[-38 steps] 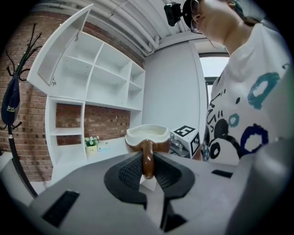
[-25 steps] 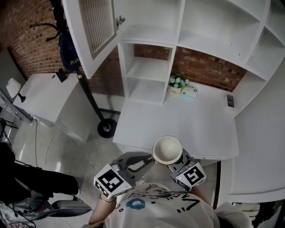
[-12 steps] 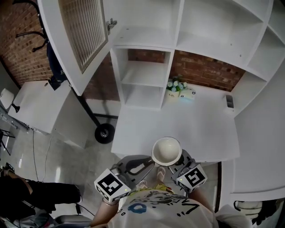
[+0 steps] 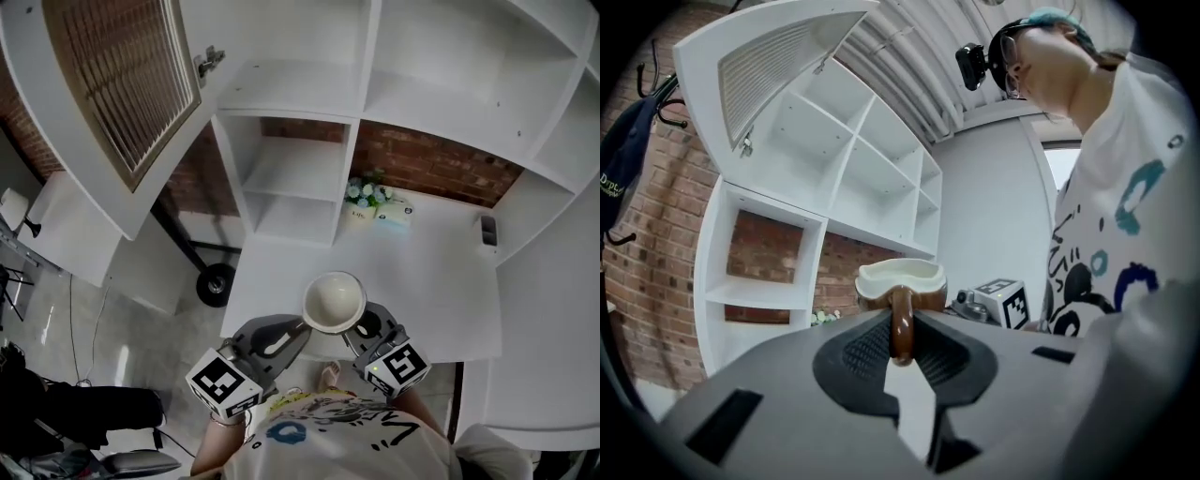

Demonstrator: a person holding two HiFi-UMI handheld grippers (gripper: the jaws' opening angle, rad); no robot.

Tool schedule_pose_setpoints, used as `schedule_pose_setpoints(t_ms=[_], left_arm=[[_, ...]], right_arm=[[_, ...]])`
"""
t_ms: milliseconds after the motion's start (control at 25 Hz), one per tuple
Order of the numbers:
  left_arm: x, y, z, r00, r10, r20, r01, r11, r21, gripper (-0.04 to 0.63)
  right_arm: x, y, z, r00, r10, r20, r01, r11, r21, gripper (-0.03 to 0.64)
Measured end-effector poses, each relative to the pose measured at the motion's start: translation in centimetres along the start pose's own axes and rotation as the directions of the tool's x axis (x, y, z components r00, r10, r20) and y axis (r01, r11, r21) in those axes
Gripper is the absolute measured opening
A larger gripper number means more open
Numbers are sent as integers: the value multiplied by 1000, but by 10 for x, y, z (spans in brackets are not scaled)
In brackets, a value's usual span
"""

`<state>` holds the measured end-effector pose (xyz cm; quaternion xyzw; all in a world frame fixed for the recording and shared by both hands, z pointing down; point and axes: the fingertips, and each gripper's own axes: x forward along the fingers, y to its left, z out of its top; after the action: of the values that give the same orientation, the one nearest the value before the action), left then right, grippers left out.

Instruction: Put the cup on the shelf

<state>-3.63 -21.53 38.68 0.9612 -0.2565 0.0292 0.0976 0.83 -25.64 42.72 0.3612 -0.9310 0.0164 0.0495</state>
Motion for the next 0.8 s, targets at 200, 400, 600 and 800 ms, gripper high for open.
schedule_pose_setpoints(t_ms=[200,400,600,800], left_arm=[[35,39,12,996,77,35,-76,997,-21,55],[60,78,24,981,178,78,-174,983,-56,55],[68,124,36,965,253,66,-250,967,-55,55],[77,173,50,951,304,50,-302,952,-47,55]], right_arm=[[7,-43,11,999,41,26,-40,999,-24,28],[8,-76,9,997,51,51,-50,999,-14,28],[14,-86,1,998,45,33,-45,999,8,28],[15,-91,8,999,-23,46,22,999,31,28]])
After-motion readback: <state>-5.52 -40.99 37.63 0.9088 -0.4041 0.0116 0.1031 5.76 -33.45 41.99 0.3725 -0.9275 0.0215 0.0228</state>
